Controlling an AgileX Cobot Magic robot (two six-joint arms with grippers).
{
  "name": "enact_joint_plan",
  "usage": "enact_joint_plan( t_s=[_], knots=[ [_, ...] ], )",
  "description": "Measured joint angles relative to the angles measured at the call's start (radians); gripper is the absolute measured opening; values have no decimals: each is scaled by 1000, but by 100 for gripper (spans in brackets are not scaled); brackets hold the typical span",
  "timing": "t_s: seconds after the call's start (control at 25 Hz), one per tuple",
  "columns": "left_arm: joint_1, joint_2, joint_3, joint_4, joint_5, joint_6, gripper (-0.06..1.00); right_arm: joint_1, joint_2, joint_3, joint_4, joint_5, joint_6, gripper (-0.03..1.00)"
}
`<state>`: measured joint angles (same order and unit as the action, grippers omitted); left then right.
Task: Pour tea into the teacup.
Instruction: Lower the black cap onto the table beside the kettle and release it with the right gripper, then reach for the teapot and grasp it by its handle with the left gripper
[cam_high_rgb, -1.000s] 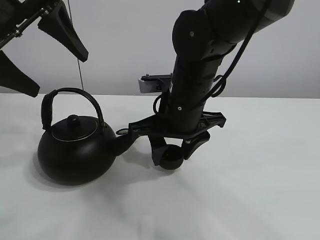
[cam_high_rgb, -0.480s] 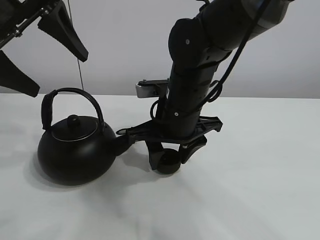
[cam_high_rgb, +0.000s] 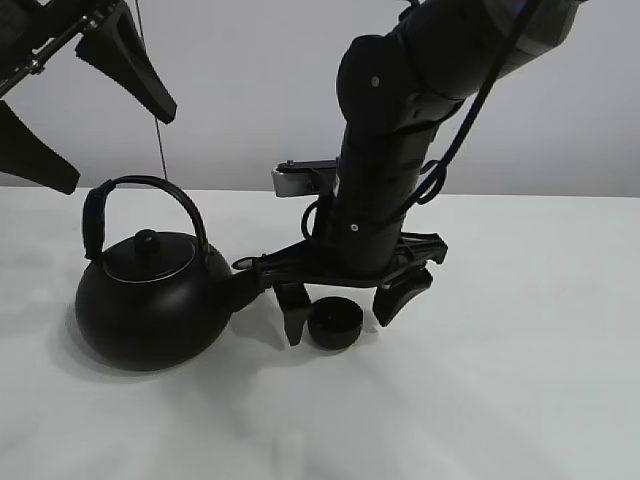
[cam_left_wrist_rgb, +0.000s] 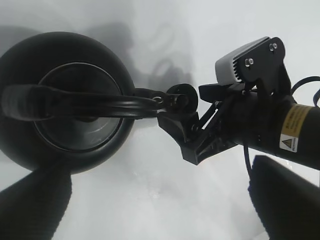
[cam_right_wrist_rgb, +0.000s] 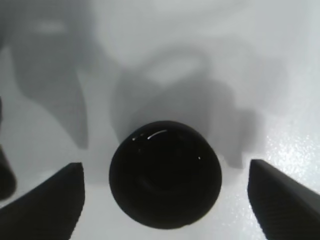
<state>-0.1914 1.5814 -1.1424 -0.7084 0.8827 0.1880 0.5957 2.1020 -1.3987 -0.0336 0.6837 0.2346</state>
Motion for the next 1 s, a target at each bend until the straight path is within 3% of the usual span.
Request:
enact_joint_plan(
  t_s=[0.32, 0.44, 0.8, 1.0],
  knots=[
    [0, 0, 0, 0, -1, 0, 69, -5, -171, 0, -8, 149, -16, 66],
    [0, 0, 0, 0, -1, 1, 69, -58, -234, 0, -31, 201, -26, 66],
    [0, 0, 0, 0, -1, 1, 69, -520, -384, 0, -108, 365, -181, 66],
    [0, 0, 0, 0, -1, 1, 69, -722, -464, 0, -76, 447, -213, 65]
  ],
)
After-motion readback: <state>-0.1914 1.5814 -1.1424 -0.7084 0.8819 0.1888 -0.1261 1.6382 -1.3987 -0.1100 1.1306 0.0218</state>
